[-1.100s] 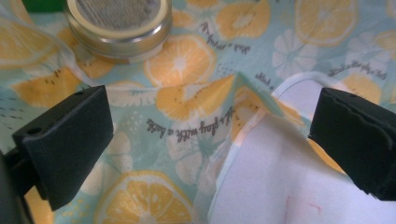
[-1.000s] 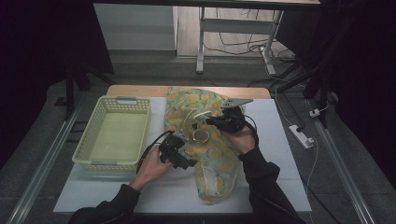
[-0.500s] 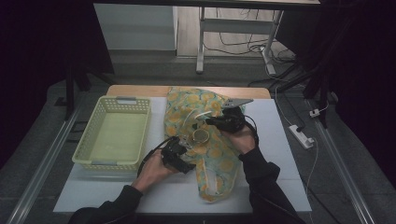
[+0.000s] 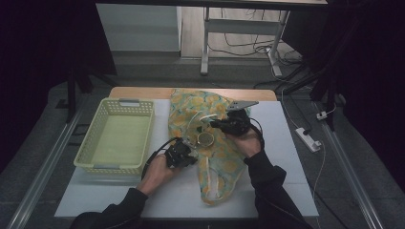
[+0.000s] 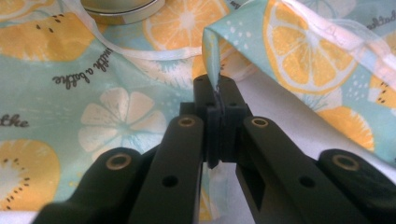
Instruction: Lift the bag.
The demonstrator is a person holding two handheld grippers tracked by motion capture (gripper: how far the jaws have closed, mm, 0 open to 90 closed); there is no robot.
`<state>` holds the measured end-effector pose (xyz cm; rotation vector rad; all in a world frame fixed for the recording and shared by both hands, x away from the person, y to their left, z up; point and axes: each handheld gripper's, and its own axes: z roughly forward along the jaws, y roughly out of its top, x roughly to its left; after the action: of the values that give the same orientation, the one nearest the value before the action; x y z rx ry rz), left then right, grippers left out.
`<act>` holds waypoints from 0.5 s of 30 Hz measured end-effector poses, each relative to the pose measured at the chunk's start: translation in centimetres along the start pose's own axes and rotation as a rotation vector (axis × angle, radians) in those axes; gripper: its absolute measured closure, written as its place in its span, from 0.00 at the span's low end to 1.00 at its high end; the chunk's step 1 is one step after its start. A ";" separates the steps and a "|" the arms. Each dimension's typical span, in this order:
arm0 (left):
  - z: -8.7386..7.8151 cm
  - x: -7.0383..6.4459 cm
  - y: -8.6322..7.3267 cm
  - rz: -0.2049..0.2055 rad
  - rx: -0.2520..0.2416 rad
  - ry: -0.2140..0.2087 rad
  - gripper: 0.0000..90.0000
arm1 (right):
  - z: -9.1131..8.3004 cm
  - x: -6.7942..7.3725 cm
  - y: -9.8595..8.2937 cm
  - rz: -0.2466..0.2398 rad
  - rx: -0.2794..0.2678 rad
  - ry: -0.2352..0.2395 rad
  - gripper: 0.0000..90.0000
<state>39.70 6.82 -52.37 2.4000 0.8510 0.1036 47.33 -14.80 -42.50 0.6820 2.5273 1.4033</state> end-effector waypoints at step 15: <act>-3.2 -0.7 1.0 -0.038 -0.069 0.018 0.99 | -0.7 -0.2 0.2 0.004 -0.016 -0.005 1.00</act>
<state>38.86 7.37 -49.07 2.3206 0.8858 0.1376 47.35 -15.32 -41.97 0.6872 2.5099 1.4193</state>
